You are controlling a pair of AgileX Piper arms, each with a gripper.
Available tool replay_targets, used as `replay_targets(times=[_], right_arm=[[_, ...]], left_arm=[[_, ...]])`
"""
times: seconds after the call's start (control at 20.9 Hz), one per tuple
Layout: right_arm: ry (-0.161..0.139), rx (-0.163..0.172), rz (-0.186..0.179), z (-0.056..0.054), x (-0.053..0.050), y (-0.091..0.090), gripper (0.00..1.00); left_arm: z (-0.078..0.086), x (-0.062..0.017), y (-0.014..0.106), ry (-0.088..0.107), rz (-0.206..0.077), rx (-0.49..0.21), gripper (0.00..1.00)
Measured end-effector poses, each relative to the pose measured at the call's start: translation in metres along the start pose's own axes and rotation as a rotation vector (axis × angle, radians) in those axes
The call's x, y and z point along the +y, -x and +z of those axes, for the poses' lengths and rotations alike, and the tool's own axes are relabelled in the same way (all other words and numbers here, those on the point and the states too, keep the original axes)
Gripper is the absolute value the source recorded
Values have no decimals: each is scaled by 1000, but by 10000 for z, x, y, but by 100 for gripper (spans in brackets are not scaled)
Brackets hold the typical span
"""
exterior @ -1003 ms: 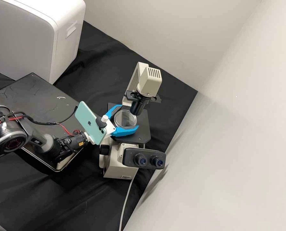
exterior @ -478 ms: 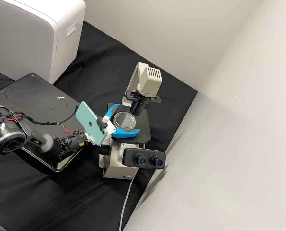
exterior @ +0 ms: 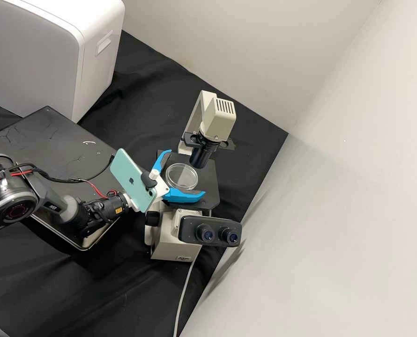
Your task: Place the petri dish on the microscope
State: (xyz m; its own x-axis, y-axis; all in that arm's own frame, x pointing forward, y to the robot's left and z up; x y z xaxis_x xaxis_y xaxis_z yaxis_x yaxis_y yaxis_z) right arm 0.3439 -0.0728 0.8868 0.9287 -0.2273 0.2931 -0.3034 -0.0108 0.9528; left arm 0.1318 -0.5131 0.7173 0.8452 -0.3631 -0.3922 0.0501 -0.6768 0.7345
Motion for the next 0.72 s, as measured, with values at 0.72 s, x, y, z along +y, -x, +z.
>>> replay_targets(times=[0.72], right_arm=[[-70,-27,-4,-22,145,395,100]], left_arm=[[0,0,0,0,0,0,100]])
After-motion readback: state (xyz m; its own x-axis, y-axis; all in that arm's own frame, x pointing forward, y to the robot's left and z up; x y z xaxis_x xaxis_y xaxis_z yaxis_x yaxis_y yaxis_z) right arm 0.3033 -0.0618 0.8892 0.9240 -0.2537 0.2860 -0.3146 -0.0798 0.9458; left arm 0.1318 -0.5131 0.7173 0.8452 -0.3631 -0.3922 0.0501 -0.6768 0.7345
